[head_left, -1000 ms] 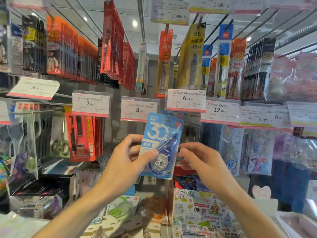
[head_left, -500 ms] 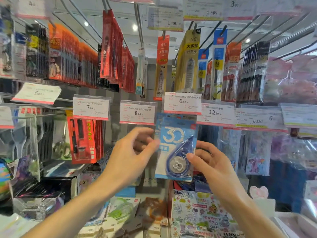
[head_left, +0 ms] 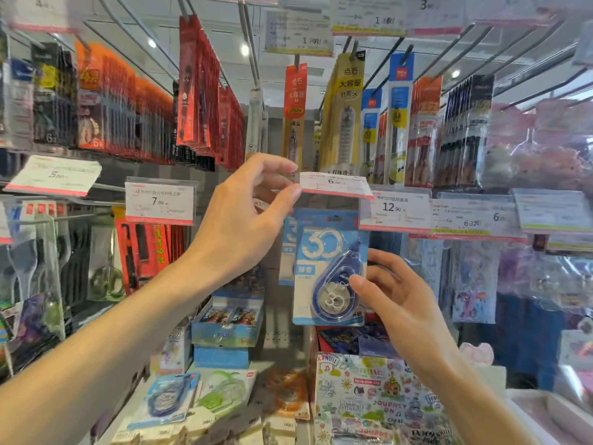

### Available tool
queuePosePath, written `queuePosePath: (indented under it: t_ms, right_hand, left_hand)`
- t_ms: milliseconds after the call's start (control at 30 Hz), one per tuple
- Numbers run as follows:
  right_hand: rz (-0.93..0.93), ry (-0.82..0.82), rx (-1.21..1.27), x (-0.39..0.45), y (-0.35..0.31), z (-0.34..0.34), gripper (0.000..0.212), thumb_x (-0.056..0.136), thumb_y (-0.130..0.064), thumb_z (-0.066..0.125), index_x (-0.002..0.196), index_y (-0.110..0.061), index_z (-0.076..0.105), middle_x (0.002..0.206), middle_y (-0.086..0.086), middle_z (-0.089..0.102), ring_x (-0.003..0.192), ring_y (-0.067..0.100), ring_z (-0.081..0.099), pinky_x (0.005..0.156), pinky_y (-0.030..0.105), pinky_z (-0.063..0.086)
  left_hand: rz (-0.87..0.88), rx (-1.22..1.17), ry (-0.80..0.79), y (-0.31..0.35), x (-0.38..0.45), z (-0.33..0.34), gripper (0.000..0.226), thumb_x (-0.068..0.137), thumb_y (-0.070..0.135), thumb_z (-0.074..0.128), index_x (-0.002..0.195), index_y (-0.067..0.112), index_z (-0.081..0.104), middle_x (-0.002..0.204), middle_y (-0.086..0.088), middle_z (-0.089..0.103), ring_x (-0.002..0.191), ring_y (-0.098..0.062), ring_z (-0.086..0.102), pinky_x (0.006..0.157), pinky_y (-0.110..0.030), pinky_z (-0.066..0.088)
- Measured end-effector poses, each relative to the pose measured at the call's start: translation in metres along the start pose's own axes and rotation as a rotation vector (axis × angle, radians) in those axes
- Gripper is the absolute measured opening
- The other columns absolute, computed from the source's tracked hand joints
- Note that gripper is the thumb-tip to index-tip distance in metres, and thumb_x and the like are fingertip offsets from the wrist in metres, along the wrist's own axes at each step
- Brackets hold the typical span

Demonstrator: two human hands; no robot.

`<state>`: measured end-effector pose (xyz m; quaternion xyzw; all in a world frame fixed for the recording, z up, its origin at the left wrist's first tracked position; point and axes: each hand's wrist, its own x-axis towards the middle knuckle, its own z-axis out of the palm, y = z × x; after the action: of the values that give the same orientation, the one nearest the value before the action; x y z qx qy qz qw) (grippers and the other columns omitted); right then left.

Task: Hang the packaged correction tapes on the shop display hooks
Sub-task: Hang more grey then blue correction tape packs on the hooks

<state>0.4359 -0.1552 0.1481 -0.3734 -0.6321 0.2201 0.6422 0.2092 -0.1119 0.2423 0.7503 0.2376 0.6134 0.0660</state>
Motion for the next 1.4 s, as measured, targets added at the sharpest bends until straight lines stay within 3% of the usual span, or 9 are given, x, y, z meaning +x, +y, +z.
queuePosePath:
  t_ms: [133,467,633,767,867,967,1100,1267,1400]
  right_hand:
    - [-0.027,-0.003,0.016,0.006,-0.002,0.007,0.038,0.084,-0.04,0.072,0.121,-0.035,0.063,0.099,-0.006,0.08,0.095,0.008,0.075,0.08,0.014,0.056]
    - [-0.041,-0.017,-0.014,0.013,0.004,0.011,0.045,0.087,-0.045,0.071,0.128,-0.031,0.062,0.104,-0.001,0.08,0.102,0.016,0.076,0.089,0.031,0.061]
    - [-0.05,0.019,-0.062,0.016,0.013,0.015,0.041,0.088,-0.045,0.069,0.126,-0.039,0.056,0.095,-0.007,0.08,0.092,0.009,0.076,0.074,0.016,0.058]
    - [-0.058,0.06,-0.142,0.023,0.024,0.016,0.047,0.097,-0.034,0.069,0.138,-0.044,0.049,0.094,-0.008,0.074,0.087,0.008,0.074,0.073,0.018,0.058]
    - [-0.056,0.086,-0.209,0.03,0.031,0.018,0.052,0.097,-0.04,0.067,0.143,-0.049,0.046,0.1,-0.01,0.072,0.09,0.005,0.073,0.072,0.023,0.06]
    - [-0.047,0.094,-0.237,0.039,0.041,0.022,0.051,0.098,-0.041,0.065,0.145,-0.048,0.045,0.103,-0.021,0.074,0.093,-0.001,0.072,0.07,0.022,0.058]
    - [-0.035,0.094,-0.271,0.056,0.057,0.029,0.048,0.103,-0.035,0.061,0.14,-0.057,0.04,0.102,-0.043,0.068,0.08,-0.006,0.071,0.057,0.014,0.052]
    - [0.057,0.094,-0.243,0.082,0.08,0.033,0.05,0.104,-0.03,0.061,0.139,-0.059,0.04,0.094,-0.053,0.064,0.09,-0.027,0.062,0.062,-0.001,0.047]
    - [0.085,0.108,-0.239,0.099,0.089,0.039,0.047,0.104,-0.026,0.061,0.139,-0.049,0.04,0.114,-0.02,0.072,0.087,-0.026,0.064,0.065,0.001,0.048]
  left_hand:
    - [-0.003,-0.007,-0.008,-0.001,-0.001,-0.001,0.019,0.098,0.033,0.065,0.116,0.038,0.061,0.103,0.022,0.07,0.089,-0.007,0.073,0.076,-0.045,0.063]
    - [0.013,-0.03,-0.011,-0.004,-0.004,-0.001,0.019,0.099,0.028,0.065,0.115,0.037,0.061,0.1,0.015,0.071,0.084,-0.008,0.075,0.071,-0.041,0.062]
    - [-0.043,-0.062,-0.033,-0.015,-0.022,0.004,0.019,0.098,0.027,0.066,0.115,0.036,0.062,0.101,0.014,0.072,0.085,-0.011,0.074,0.075,-0.041,0.062]
    - [-0.158,-0.077,-0.068,-0.04,-0.046,0.012,0.013,0.097,0.025,0.069,0.104,0.036,0.066,0.098,0.013,0.074,0.084,-0.011,0.073,0.077,-0.042,0.061]
    - [-0.224,-0.044,-0.069,-0.064,-0.063,0.026,0.015,0.096,0.027,0.069,0.105,0.037,0.063,0.098,0.018,0.072,0.089,-0.008,0.069,0.077,-0.03,0.057]
    - [-0.259,0.007,-0.089,-0.086,-0.069,0.044,0.034,0.098,0.032,0.065,0.129,0.039,0.053,0.106,0.022,0.069,0.1,0.0,0.066,0.079,-0.012,0.05]
    - [-0.326,-0.016,-0.136,-0.108,-0.059,0.067,0.054,0.104,0.036,0.055,0.153,0.044,0.033,0.141,0.02,0.059,0.123,-0.003,0.062,0.103,-0.036,0.053]
    - [-0.352,-0.046,-0.137,-0.134,-0.044,0.086,0.054,0.107,0.024,0.05,0.155,0.043,0.031,0.152,0.018,0.049,0.138,-0.004,0.048,0.114,-0.044,0.044]
    - [-0.417,-0.072,-0.134,-0.148,-0.036,0.094,0.056,0.107,0.02,0.05,0.156,0.039,0.033,0.154,0.014,0.048,0.141,-0.008,0.045,0.117,-0.046,0.04]
